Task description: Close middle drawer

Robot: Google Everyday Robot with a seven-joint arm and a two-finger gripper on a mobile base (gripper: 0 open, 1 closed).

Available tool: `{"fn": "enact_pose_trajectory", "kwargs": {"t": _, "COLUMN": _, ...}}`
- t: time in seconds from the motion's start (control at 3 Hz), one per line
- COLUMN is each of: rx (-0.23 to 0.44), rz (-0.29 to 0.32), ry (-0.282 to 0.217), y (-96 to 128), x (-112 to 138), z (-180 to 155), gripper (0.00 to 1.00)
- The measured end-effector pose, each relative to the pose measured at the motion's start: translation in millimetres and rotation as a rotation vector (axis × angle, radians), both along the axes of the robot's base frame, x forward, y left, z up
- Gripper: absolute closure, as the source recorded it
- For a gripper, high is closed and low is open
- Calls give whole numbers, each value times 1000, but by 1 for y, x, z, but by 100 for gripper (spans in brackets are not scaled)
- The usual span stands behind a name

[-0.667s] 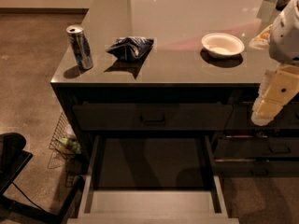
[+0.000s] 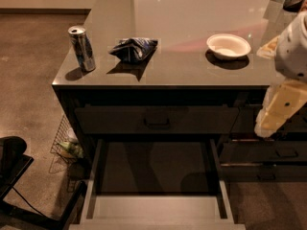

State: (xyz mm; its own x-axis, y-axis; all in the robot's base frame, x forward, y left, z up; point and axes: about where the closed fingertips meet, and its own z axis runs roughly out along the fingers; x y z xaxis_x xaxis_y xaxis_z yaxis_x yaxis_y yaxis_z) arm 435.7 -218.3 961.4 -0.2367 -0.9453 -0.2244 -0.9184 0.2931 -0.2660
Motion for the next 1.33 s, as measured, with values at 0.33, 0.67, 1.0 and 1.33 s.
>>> {"fn": "enact_pose_trajectory", "kwargs": {"t": 0.33, "rx": 62, "rz": -16, "ry": -31, "y": 0, "x": -21, "z": -41, "gripper": 19}}
{"fn": "enact_pose_trajectory", "kwargs": {"t": 0.67, "rx": 131, "rz": -55, "ry": -46, "y": -6, "x": -47, "z": -93, "gripper": 41}}
{"fn": "enact_pose_trajectory", "kwargs": {"t": 1.0, "rx": 166, "rz": -104, "ry": -40, "y": -19, "x": -73, "z": -166, "gripper": 64}}
{"fn": "enact_pose_trajectory", "kwargs": {"t": 1.33, "rx": 197, "rz": -171, "ry": 4, "y": -33, "x": -97, "z": -256, "gripper": 87}}
